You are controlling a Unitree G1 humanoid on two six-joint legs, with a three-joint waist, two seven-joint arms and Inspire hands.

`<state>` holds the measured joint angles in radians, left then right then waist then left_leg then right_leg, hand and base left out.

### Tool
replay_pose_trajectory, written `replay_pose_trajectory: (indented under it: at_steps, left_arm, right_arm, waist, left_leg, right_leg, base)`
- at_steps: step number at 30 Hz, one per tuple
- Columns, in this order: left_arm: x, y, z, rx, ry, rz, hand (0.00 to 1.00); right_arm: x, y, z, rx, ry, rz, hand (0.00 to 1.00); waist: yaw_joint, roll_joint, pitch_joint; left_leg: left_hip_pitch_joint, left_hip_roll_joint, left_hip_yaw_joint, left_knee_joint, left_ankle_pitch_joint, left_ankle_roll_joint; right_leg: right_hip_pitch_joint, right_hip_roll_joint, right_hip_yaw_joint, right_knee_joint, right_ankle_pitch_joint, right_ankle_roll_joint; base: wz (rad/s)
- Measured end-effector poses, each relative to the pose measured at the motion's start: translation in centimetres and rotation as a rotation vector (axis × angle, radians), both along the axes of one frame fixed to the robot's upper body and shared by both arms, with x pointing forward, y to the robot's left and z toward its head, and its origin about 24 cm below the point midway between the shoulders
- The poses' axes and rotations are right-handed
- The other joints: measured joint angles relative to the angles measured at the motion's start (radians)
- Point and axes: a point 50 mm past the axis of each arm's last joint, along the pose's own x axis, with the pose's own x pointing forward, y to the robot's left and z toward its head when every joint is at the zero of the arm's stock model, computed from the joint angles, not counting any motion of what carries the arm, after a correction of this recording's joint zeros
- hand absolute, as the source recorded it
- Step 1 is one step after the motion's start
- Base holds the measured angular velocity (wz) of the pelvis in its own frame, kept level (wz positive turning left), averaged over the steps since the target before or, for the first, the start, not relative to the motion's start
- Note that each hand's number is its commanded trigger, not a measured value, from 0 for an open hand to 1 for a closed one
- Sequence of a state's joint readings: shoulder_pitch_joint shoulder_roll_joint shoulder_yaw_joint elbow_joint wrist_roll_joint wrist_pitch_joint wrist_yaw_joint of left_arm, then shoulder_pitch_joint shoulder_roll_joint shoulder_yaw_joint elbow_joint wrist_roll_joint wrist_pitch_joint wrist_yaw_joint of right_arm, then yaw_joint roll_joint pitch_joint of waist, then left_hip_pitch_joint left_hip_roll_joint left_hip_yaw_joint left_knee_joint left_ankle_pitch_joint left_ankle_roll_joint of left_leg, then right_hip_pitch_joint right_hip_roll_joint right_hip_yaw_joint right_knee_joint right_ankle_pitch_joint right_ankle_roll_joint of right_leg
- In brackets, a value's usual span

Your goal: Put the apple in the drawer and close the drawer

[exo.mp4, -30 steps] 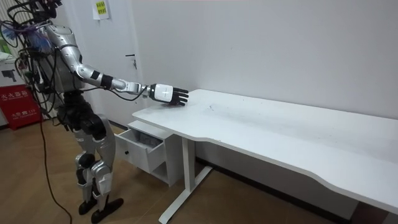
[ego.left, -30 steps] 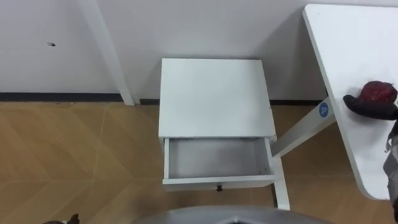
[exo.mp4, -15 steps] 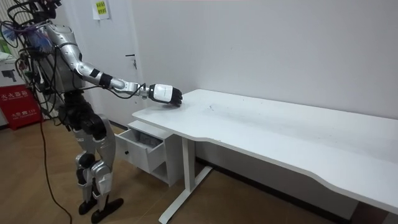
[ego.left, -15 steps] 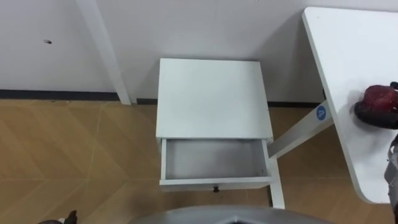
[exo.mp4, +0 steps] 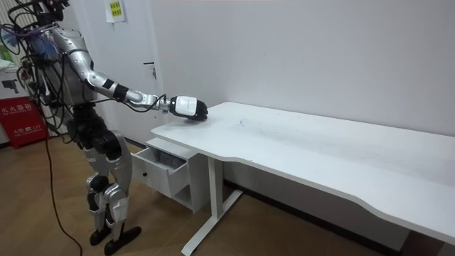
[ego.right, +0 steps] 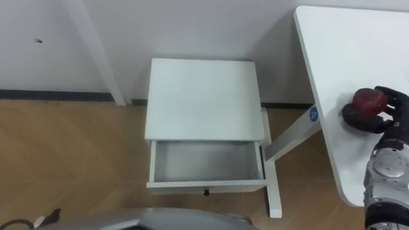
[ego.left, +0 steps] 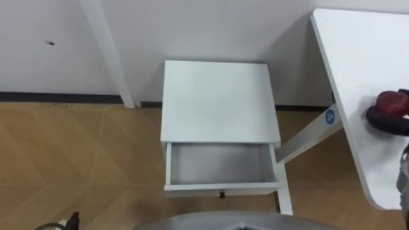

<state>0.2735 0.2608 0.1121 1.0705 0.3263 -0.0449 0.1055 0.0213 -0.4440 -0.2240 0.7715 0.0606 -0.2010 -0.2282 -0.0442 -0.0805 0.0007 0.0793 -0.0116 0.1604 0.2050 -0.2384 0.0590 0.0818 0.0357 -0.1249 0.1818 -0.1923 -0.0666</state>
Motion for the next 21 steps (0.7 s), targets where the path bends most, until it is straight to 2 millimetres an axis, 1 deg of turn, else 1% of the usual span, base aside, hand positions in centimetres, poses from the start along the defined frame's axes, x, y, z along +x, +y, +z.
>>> replay_pose_trajectory:
  at_steps: [2,3,4,5,6,7,8,9,10,11,13,14,16,18,19,20,21]
  left_arm:
    - [0.6,0.0,0.0,-0.002,-0.007,-0.002,0.00]
    - [0.6,-0.2,-0.1,-0.005,-0.006,-0.012,0.00]
    - [0.6,-0.3,-0.2,-0.009,-0.003,-0.020,0.00]
    - [0.6,-0.4,-0.2,-0.012,-0.001,-0.024,0.00]
    - [1.1,-0.6,-0.2,-0.015,-0.005,-0.047,0.00]
    - [1.4,-0.8,-0.3,-0.016,-0.005,-0.068,0.00]
    - [1.6,-0.8,-0.3,-0.016,-0.008,-0.074,0.00]
    - [1.7,-0.9,-0.3,-0.017,-0.011,-0.075,0.00]
    - [2.0,-0.8,-0.3,-0.016,-0.017,-0.076,0.00]
    - [2.4,-0.9,-0.2,-0.015,-0.027,-0.078,0.00]
    - [3.0,-1.1,-0.2,-0.019,-0.037,-0.098,0.00]
    - [3.1,-1.2,-0.3,-0.021,-0.037,-0.105,0.00]
    - [3.2,-1.5,-0.3,-0.026,-0.033,-0.125,0.00]
    - [3.2,-1.8,-0.5,-0.032,-0.022,-0.151,0.00]
    - [3.4,-2.0,-0.5,-0.034,-0.019,-0.171,0.00]
    - [3.4,-2.0,-0.5,-0.035,-0.018,-0.178,0.00]
    - [3.4,-2.2,-0.6,-0.039,-0.014,-0.186,0.00]
  right_arm:
    - [0.8,0.8,0.4,-0.006,-0.008,0.058,1.00]
    - [1.6,1.5,0.8,-0.021,-0.014,0.115,1.00]
    - [2.2,2.4,1.2,-0.035,-0.021,0.175,1.00]
    - [2.4,2.9,1.3,-0.044,-0.025,0.203,1.00]
    - [2.9,4.0,1.6,-0.053,-0.036,0.268,1.00]
    - [3.5,5.4,1.8,-0.063,-0.044,0.343,1.00]
    - [3.7,6.1,1.9,-0.071,-0.042,0.381,1.00]
    - [3.9,7.5,1.9,-0.083,-0.041,0.454,1.00]
    - [3.9,8.2,1.9,-0.088,-0.041,0.491,1.00]
    - [4.0,9.6,2.1,-0.090,-0.044,0.565,1.00]
    - [4.4,11.5,2.2,-0.081,-0.048,0.663,1.00]
    - [4.4,11.9,2.2,-0.079,-0.046,0.682,1.00]
    - [4.4,12.9,1.9,-0.078,-0.028,0.744,1.00]
    - [4.3,13.7,1.5,-0.081,0.001,0.793,1.00]
    - [4.2,14.3,1.2,-0.075,0.020,0.824,1.00]
    - [4.1,14.6,1.1,-0.074,0.028,0.839,1.00]
    - [4.1,15.1,0.9,-0.083,0.042,0.871,1.00]
  waist:
    - [0.002,0.005,-0.0007]
    - [0.006,0.012,0.0006]
    - [0.010,0.019,0.0001]
    - [0.013,0.024,0.0010]
    - [0.018,0.028,-0.0009]
    - [0.024,0.034,0.0023]
    - [0.025,0.036,0.0030]
    - [0.036,0.038,0.0024]
    - [0.042,0.039,0.0021]
    - [0.051,0.039,0.0012]
    - [0.057,0.038,0.0012]
    - [0.061,0.037,0.0008]
    - [0.087,0.032,-0.0014]
    - [0.103,0.028,0.0021]
    - [0.107,0.022,-0.0003]
    - [0.110,0.021,0.0000]
    - [0.126,0.019,0.0003]
  left_leg:
    - [0.000,0.000,0.001,-0.001,0.000,0.000]
    - [-0.001,0.000,0.006,-0.001,0.000,0.000]
    - [-0.001,0.000,0.008,-0.001,0.000,0.000]
    - [-0.001,0.000,0.008,-0.002,0.000,0.000]
    - [-0.001,0.000,0.009,-0.004,0.000,0.000]
    - [-0.001,0.000,0.011,-0.005,0.001,0.000]
    - [-0.003,0.000,0.010,-0.005,0.001,0.001]
    - [-0.006,0.000,0.006,-0.004,0.002,0.000]
    - [-0.007,0.000,0.005,-0.004,0.002,0.000]
    - [-0.016,0.000,0.000,-0.002,0.003,-0.001]
    - [-0.024,-0.001,-0.012,-0.002,0.003,-0.001]
    - [-0.023,-0.001,-0.014,-0.003,0.003,-0.001]
    - [-0.021,-0.001,-0.015,-0.009,0.003,-0.001]
    - [-0.014,-0.001,-0.017,-0.010,0.003,-0.001]
    - [-0.016,-0.002,-0.021,-0.010,0.003,-0.001]
    - [-0.018,-0.002,-0.023,-0.011,0.003,-0.001]
    - [-0.019,-0.003,-0.024,-0.012,0.003,-0.001]
  right_leg:
    - [-0.008,0.000,0.006,0.004,0.000,0.000]
    - [-0.012,0.001,0.014,0.006,0.001,-0.001]
    - [-0.013,0.001,0.016,0.006,0.001,0.000]
    - [-0.013,0.001,0.016,0.006,0.001,0.000]
    - [-0.015,0.001,0.013,0.005,0.001,0.000]
    - [-0.016,0.001,0.013,0.004,0.001,0.000]
    - [-0.016,0.001,0.013,0.004,0.001,0.000]
    - [-0.019,0.001,0.013,0.004,0.001,0.000]
    - [-0.021,0.001,0.012,0.004,0.001,0.000]
    - [-0.027,0.001,0.007,0.004,0.001,0.000]
    - [-0.030,-0.001,-0.007,0.002,0.001,0.000]
    - [-0.029,-0.001,-0.009,0.002,0.001,0.000]
    - [-0.022,0.000,-0.015,0.002,0.001,0.000]
    - [-0.013,0.000,-0.016,-0.002,0.001,0.000]
    - [-0.011,0.000,-0.017,-0.006,0.001,0.000]
    - [-0.010,0.000,-0.018,-0.010,0.001,0.000]
    - [-0.011,0.000,-0.017,-0.013,0.001,0.000]
  base:
    - [-0.07]
    - [-0.12]
    - [-0.10]
    - [0.00]
    - [0.00]
    - [0.00]
    - [0.04]
    - [0.06]
    - [0.08]
    - [0.09]
    - [0.18]
    - [0.10]
    - [0.00]
    - [0.05]
    - [0.08]
    - [0.07]
    - [0.04]
